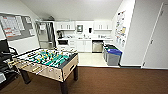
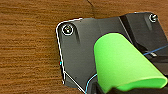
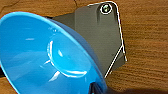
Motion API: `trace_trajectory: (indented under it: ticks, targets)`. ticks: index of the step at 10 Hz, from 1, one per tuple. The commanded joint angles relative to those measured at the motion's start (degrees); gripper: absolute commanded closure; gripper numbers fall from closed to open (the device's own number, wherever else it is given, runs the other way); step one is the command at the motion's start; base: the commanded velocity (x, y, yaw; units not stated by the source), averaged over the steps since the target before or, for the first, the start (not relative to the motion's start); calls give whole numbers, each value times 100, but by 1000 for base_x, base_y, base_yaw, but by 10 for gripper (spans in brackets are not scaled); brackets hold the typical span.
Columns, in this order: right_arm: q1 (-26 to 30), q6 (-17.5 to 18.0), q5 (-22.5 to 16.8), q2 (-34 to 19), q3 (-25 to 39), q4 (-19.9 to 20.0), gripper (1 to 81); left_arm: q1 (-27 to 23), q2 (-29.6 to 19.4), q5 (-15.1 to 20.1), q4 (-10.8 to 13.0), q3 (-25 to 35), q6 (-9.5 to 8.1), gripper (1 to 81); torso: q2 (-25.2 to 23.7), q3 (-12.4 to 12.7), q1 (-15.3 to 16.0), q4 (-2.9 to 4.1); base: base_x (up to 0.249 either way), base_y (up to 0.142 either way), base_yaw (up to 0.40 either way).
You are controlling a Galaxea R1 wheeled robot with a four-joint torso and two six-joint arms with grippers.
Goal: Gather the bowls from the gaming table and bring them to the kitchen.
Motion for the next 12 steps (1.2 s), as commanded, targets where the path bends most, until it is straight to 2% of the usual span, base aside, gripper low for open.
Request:
trace_trajectory:
  ticks: [1, 12]
  targets:
    - [226, -23, -251, -68, 6, -39, 811, -292, -90, 256, 66, -23, 14, 811, 0, 0, 0, 0, 177, -65, 0]
    - [234, -14, -295, -42, -20, -39, 811, -283, -73, 256, 74, -23, 23, 811, 0, 0, 5, 0, 183, -76, 0]
